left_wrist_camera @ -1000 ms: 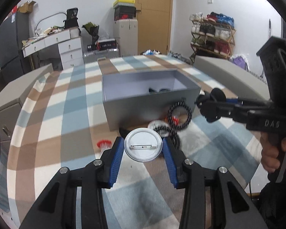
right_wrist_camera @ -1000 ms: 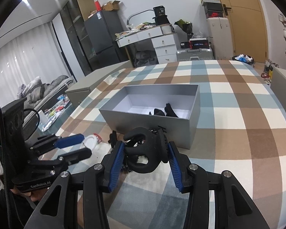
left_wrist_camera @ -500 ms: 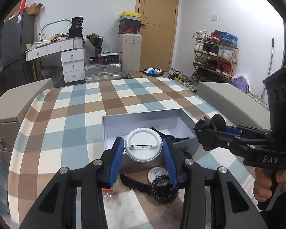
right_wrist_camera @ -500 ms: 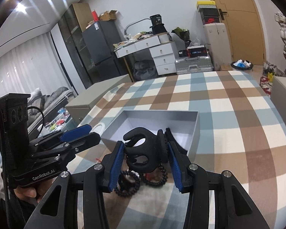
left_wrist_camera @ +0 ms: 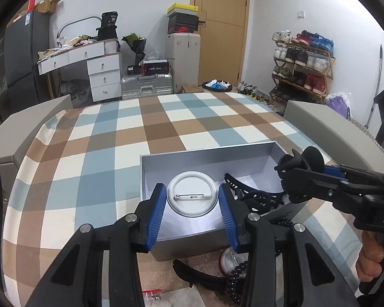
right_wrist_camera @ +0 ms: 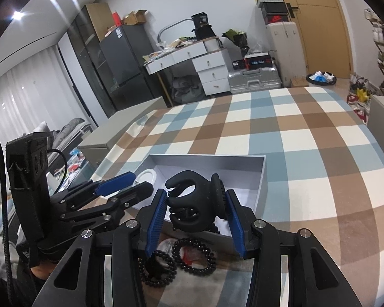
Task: Organize jewelry
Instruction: 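Lower the badge and claw clip into the grey box and open both grippers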
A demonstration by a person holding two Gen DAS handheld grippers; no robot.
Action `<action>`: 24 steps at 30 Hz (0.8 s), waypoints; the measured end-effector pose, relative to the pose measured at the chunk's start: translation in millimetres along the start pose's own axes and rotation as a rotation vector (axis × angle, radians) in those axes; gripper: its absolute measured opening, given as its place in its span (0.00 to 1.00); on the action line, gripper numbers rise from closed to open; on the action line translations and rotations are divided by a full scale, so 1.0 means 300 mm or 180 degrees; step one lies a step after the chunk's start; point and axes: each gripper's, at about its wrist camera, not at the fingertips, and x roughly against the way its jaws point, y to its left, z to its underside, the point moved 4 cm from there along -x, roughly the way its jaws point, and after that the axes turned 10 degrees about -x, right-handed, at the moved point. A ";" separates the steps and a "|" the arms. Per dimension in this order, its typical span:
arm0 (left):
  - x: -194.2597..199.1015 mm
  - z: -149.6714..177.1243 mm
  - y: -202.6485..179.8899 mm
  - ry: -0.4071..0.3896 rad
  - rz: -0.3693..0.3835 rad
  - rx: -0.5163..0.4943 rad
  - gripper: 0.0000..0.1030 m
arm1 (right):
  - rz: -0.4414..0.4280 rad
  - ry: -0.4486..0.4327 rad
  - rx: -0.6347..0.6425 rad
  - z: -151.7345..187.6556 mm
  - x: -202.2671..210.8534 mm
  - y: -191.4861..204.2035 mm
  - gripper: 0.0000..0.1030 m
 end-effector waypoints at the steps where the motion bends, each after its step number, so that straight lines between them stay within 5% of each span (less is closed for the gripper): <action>1: -0.003 -0.002 -0.005 0.0014 -0.0013 -0.0031 0.35 | 0.0005 0.0007 0.0009 0.000 -0.006 0.000 0.44; 24: -0.011 0.009 -0.044 0.0206 0.0032 -0.0182 0.35 | 0.0083 0.0099 0.0023 0.004 -0.047 -0.021 0.44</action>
